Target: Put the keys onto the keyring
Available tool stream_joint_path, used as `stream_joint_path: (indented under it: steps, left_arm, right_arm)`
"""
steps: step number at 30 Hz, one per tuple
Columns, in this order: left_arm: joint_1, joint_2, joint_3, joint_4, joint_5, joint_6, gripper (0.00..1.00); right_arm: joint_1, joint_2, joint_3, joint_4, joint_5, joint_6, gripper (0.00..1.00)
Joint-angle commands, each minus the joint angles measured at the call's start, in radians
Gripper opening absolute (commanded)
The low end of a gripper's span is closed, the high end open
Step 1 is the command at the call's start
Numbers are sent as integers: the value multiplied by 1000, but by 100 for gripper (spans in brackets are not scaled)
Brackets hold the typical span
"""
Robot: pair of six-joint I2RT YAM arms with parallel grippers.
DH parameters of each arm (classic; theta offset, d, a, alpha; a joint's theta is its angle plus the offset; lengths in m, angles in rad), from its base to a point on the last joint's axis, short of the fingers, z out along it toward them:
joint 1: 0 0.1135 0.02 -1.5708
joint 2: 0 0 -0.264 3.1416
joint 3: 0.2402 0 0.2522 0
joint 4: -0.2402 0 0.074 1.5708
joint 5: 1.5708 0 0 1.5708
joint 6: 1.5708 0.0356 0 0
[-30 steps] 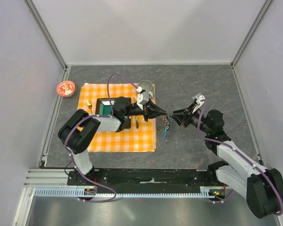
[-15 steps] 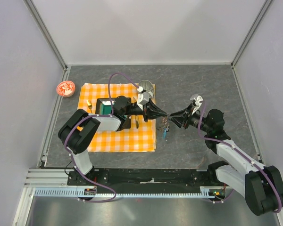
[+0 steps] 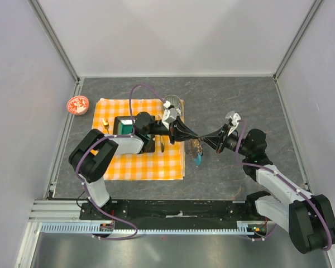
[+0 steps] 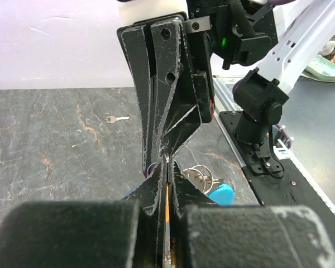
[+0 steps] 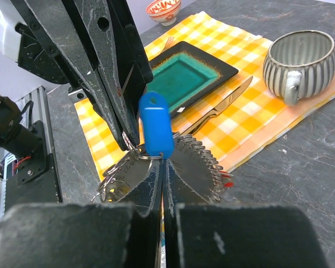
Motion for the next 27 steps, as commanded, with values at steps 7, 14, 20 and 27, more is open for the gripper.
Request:
stream_joint_path:
  steps: [7,14,20,27]
  left_arm:
    - [-3,-4,67,387,73,-77,2]
    - [-12,16,78,387,70,-73,2]
    - [-17,27,80,387,60,-65,2]
    - [-23,30,78,382,43,-56,2]
  right_arm:
    - [-5,39,23,148,-114,59,0]
    - [-4,64,30,204,-181,102,0]
    - [10,71,43,204,-201,104,0]
    - [42,94,87,89,-189,44,0]
